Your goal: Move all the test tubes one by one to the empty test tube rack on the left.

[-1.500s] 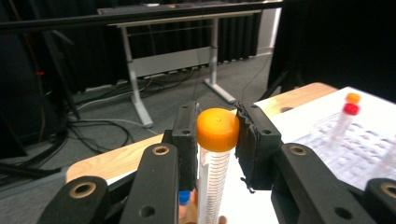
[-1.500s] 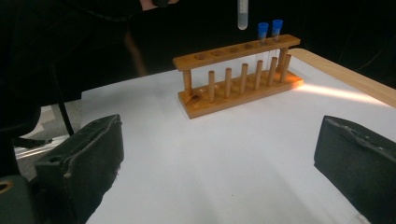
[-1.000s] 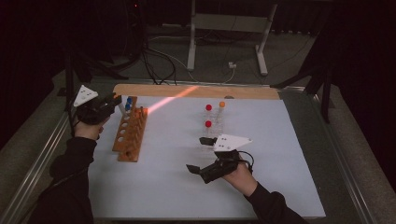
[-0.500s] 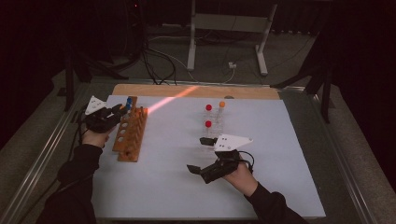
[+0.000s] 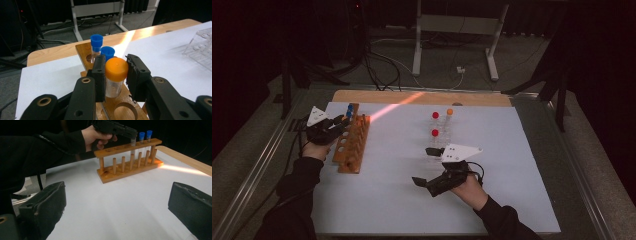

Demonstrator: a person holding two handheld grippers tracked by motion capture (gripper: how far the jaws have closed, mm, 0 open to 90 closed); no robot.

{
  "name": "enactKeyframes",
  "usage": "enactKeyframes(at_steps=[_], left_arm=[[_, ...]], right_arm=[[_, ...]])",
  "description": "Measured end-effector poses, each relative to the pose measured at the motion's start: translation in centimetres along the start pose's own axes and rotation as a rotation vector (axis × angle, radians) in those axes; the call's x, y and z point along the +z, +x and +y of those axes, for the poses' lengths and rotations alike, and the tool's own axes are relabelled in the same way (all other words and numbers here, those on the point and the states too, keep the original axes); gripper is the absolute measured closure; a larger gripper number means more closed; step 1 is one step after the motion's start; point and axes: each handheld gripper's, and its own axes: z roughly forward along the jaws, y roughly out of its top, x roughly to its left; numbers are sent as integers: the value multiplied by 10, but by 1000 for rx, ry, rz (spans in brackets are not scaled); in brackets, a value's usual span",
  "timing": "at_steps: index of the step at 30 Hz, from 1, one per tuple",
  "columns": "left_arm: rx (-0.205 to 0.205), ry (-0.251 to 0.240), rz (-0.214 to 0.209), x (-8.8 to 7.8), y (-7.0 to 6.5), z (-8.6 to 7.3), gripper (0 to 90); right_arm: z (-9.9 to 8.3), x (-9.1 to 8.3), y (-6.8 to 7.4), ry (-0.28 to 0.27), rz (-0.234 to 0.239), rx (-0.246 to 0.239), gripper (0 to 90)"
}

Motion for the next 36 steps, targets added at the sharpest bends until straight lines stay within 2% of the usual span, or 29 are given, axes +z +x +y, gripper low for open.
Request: enactKeyframes(at_steps=[6,8,13,14,16,20,23,26,31,36], left_arm=[[-5,7,-5,0,0,1,707],[-20,4,-20,-2,1,1,695],[-31,-2,-34,-11,-2,3,476],[-35,-4,-44,-14,-3,4,416],[-36,-16,-69,-21,-5,6,357],[-31,-43,-115,-39,-17,10,168],[-10,-58,-161,-51,-31,10,88],[3,-67,-196,-59,-43,9,27],[20,-96,-263,-70,-63,4,20],[38,-90,-307,-72,-74,1,20]], right_arm=[[1,-2,-1,-6,8,7,13],[3,-4,-2,-8,6,10,14],[6,-10,-7,-19,-6,11,14],[8,-12,-8,-21,-4,13,13],[10,-16,-12,-33,-13,10,14],[16,-25,-22,-50,-31,8,13],[20,-32,-32,-62,-58,9,13],[23,-39,-45,-71,-88,34,13],[23,-45,-71,-70,-175,44,14],[15,-45,-104,-63,-252,94,14]])
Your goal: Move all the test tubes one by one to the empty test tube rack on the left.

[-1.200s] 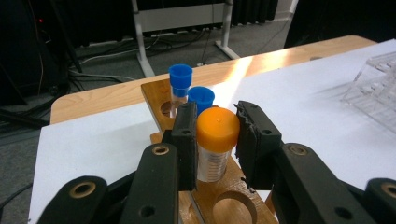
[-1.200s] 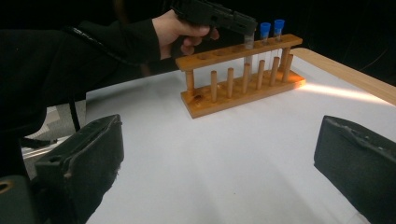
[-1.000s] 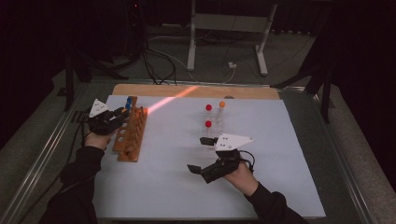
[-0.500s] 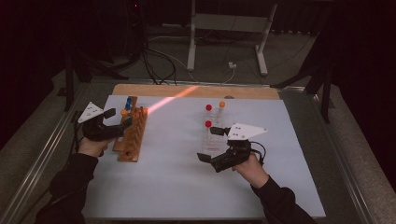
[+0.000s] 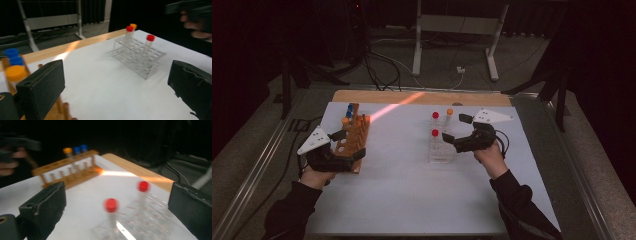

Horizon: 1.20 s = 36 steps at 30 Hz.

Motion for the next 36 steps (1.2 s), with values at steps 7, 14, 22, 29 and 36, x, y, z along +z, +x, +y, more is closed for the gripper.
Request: enactKeyframes(at_steps=[7,14,22,29,36], left_arm=[[0,5,-22,1,-1,-4,20],[3,-1,-31,0,-3,-4,20],[7,-3,-35,-1,-4,-3,20],[10,-8,-45,-2,-5,-2,20],[11,0,-50,-1,-5,-3,21]], right_arm=[[-21,22,-38,39,-108,48,15],[-40,41,-56,82,-181,92,129],[-48,60,-64,130,-237,72,388],[-47,69,-71,143,-253,83,550],[-47,78,-75,167,-254,74,637]])
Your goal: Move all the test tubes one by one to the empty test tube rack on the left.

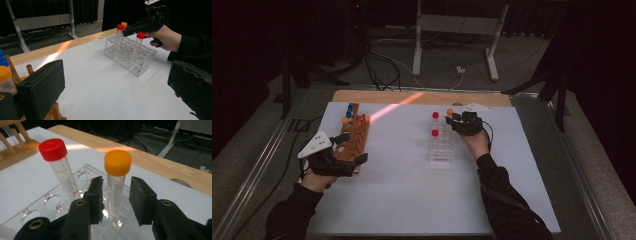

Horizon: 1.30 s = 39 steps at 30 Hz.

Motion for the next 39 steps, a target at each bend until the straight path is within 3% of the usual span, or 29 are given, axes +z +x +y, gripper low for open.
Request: enactKeyframes(at_steps=[6,9,13,23,27,39], left_arm=[[2,3,1,1,0,0,21],[1,4,1,1,0,-1,21],[3,5,0,0,1,0,20],[5,9,-6,1,0,0,21],[6,8,-10,1,-1,0,21],[7,10,-28,2,-4,2,21]], right_arm=[[2,5,0,16,-2,-17,737],[4,5,4,13,-23,-44,744],[9,0,5,-11,-27,-41,747],[28,-23,6,-69,-17,-52,748],[36,-34,9,-80,-12,-78,748],[58,-67,34,-114,65,-153,748]])
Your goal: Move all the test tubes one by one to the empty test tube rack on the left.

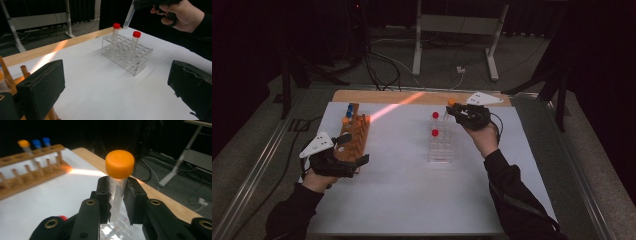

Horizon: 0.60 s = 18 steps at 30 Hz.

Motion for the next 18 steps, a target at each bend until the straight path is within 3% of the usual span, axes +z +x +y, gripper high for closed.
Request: enactKeyframes(at_steps=[11,18], left_arm=[[4,6,-27,3,-5,2,21],[28,11,-65,6,-16,8,21]], right_arm=[[11,-21,37,-30,121,-57,748],[5,-27,65,-26,211,-90,748]])
